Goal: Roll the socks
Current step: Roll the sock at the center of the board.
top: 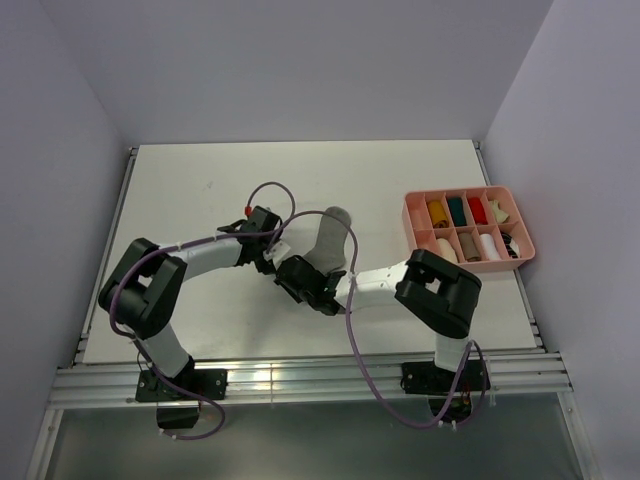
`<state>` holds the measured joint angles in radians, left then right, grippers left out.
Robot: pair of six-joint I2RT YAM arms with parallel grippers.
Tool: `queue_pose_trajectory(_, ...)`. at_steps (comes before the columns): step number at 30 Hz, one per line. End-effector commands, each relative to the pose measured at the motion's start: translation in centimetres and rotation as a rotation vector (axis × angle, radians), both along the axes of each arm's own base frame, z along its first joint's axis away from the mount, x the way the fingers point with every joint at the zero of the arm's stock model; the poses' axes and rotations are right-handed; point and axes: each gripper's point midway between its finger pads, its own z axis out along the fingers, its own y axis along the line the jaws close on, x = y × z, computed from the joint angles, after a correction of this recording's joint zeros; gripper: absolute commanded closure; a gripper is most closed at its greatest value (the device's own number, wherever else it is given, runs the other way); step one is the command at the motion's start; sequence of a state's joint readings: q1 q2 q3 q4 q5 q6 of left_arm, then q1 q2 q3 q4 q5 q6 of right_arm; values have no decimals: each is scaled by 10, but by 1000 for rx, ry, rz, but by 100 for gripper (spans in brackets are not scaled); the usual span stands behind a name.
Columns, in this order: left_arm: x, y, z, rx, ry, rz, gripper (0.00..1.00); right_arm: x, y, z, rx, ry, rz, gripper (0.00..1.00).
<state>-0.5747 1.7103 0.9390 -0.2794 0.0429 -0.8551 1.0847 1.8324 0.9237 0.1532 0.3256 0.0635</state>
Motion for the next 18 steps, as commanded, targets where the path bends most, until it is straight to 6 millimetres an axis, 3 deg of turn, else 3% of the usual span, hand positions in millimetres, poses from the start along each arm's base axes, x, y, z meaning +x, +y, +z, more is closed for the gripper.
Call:
queue_pose_trajectory(1, -40, 35, -40, 176, 148, -15, 76, -22, -22, -42, -122, 96, 6, 95)
queue_pose_trajectory(2, -39, 35, -35, 167, 136, -5, 75, -25, -21, -40, -103, 104, 7, 100)
queue_pose_trajectory(7, -36, 39, -15, 119, 92, 79, 62, -40, -6, -29, 54, 229, 36, 100)
queue_pose_trajectory(10, -30, 42, 10, 45, 32, 151, 54, -48, -1, -17, 179, 319, 44, 100)
queue_pose_trajectory(11, -29, 42, 16, 25, 21, 168, 52, -48, 7, -5, 252, 336, 58, 100)
queue_pose_trajectory(12, -31, 45, 17, 11, 20, 189, 44, -52, 10, 0, 311, 382, 49, 100)
queue_pose_trajectory(16, -33, 38, 39, -114, -16, 249, 26, -52, 6, 16, 520, 530, 32, 100)
queue_pose_trajectory(18, -37, 34, 38, -162, -14, 262, 25, -44, 6, 29, 635, 587, 12, 100)
